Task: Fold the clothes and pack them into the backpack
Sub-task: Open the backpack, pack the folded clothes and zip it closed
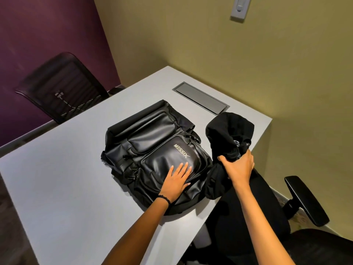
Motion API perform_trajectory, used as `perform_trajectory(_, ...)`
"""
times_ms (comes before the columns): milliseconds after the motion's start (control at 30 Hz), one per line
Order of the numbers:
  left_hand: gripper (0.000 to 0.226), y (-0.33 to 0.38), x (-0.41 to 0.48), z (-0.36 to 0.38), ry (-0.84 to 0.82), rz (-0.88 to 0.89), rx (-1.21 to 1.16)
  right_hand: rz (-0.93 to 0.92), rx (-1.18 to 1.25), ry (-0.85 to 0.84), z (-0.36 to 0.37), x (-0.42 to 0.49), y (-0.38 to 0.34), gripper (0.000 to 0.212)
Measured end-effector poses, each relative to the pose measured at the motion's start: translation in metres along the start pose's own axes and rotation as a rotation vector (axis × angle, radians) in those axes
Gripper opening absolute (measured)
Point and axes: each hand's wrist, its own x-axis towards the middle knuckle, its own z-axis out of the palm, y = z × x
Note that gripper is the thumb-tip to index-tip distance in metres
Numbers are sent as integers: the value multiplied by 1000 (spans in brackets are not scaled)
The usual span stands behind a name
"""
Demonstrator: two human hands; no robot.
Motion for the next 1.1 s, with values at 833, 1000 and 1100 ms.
perform_trajectory(833, 35, -105, 15, -143, 306, -419, -893, -90, 338, -207, 63, -24, -18, 83)
perform_trajectory(1000, 38, -118, 21, -149, 321, -474, -972, -111, 352, -227, 85, -31, -22, 80)
perform_trajectory(1100, 38, -119, 21, -153, 330, -481, -1015, -165, 377, -216, 96, -33, -27, 72)
